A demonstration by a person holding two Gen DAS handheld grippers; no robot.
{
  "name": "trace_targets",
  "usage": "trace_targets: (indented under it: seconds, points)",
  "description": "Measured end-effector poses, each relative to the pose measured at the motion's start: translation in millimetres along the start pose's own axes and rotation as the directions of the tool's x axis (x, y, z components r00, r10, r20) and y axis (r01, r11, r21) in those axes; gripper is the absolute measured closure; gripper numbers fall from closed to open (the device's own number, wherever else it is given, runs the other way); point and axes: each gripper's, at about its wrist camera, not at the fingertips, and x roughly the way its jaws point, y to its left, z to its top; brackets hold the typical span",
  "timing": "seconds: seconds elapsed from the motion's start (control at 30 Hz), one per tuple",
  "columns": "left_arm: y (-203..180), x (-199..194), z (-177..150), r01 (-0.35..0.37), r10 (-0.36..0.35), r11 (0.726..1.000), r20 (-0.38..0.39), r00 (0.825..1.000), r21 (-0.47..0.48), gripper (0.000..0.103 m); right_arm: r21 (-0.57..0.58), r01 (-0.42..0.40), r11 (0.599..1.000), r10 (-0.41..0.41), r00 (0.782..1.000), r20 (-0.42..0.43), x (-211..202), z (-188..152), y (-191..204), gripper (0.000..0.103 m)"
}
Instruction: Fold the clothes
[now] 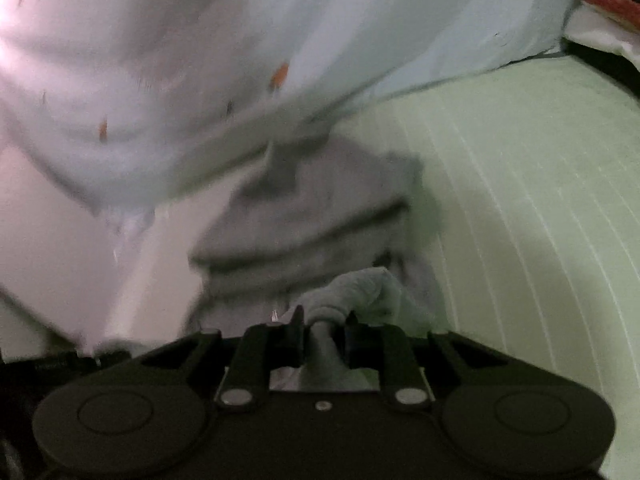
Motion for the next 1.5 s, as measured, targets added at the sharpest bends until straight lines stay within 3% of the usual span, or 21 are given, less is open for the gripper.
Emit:
trace_targets:
  seconds: [0.1,0.23,0.37,0.5,0.57,0.6,0.67,0.73,0.77,0.97,1.0,1.07,1.1,1.13,1.17,1.2,1.33,1.43,1.5]
  points:
    - [-2.9,12.6,26.4,0.032,-0.031,0.999,0.048,0.998,-0.027,0.092,0.079,-0.024,0.997,0.019,0.998,0.058,8.9,29.2,-9.7,0.086]
    - [1.4,50.8,38.3,-0.001,0.002,0.999,0.012,1.0,-0.046,0.092,0.091,-0.016,0.996,0.007,0.995,0.1,31.4,56.7,-11.9,0.085]
    - [5.8,89.0,50.2,-0.036,0.034,0.997,-0.024,0.999,-0.065,0.092,0.112,0.045,0.993,-0.052,0.997,0.059,71.8,63.1,-22.6,0.08]
    - [11.5,125.8,61.2,-0.067,0.062,0.994,-0.062,0.996,-0.087,0.089,0.173,0.096,0.98,-0.096,0.995,-0.009,110.6,56.3,-47.3,0.066]
    - [20.1,137.9,62.8,-0.068,0.058,0.991,-0.088,0.994,-0.119,0.085,0.222,0.099,0.97,-0.095,0.995,-0.027,121.8,53.6,-59.7,0.065]
    - [23.1,140.8,63.9,-0.064,0.052,0.99,-0.098,0.994,-0.129,0.085,0.257,0.086,0.963,-0.082,0.996,-0.026,122.5,53.1,-64.9,0.063]
    - [24.2,136.6,65.4,-0.047,0.034,0.992,-0.106,0.994,-0.121,0.073,0.289,0.075,0.954,-0.071,0.997,-0.024,116.4,54.1,-67.7,0.059]
    - [21.6,129.6,61.3,-0.04,0.032,0.996,-0.106,0.994,-0.077,0.062,0.246,0.085,0.965,-0.084,0.996,-0.016,106.2,52.1,-60.4,0.04]
    - [21.1,126.4,58.4,-0.039,0.032,0.997,-0.108,0.994,-0.064,0.057,0.219,0.094,0.971,-0.093,0.996,-0.014,102.2,50.4,-57.0,0.038]
    - [25.4,115.1,36.0,-0.041,0.03,0.996,-0.137,0.99,-0.078,0.054,0.238,0.077,0.968,-0.067,0.997,-0.051,86.3,33.0,-60.6,0.035]
    - [25.5,114.9,33.3,-0.039,0.027,0.996,-0.143,0.989,-0.076,0.054,0.242,0.069,0.968,-0.056,0.996,-0.062,87.6,31.6,-60.9,0.035]
    - [22.1,119.4,32.2,-0.036,0.029,0.998,-0.156,0.987,-0.048,0.058,0.25,0.05,0.967,-0.029,0.996,-0.09,91.3,29.4,-61.6,0.049]
    - [19.3,121.5,32.3,-0.038,0.034,0.999,-0.164,0.986,-0.022,0.062,0.255,0.037,0.966,-0.011,0.994,-0.105,93.7,28.5,-62.0,0.071]
    - [16.5,123.2,33.0,-0.05,0.05,0.999,-0.176,0.983,0.004,0.082,0.26,0.024,0.965,0.007,0.993,-0.12,96.0,27.7,-62.5,0.09]
    - [13.7,124.2,34.8,-0.076,0.08,0.997,-0.195,0.978,0.029,0.089,0.265,0.012,0.964,0.025,0.991,-0.135,98.4,26.9,-63.0,0.092]
    - [11.5,123.0,38.0,-0.085,0.092,0.996,-0.204,0.975,0.04,0.091,0.257,-0.014,0.966,0.043,0.993,-0.11,95.4,28.8,-61.8,0.095]
    - [9.6,107.2,65.6,0.001,-0.005,1.0,-0.168,0.986,-0.027,0.096,0.233,-0.125,0.964,0.128,0.992,0.002,82.2,48.7,-58.3,0.096]
    - [7.2,108.6,99.2,0.052,-0.059,0.996,-0.097,0.994,-0.069,0.096,0.288,-0.193,0.938,0.183,0.981,0.062,90.4,80.7,-64.0,0.096]
    - [5.9,112.5,126.8,0.083,-0.084,0.99,-0.004,0.996,-0.112,0.095,0.342,-0.234,0.91,0.204,0.971,0.121,102.3,104.5,-69.0,0.096]
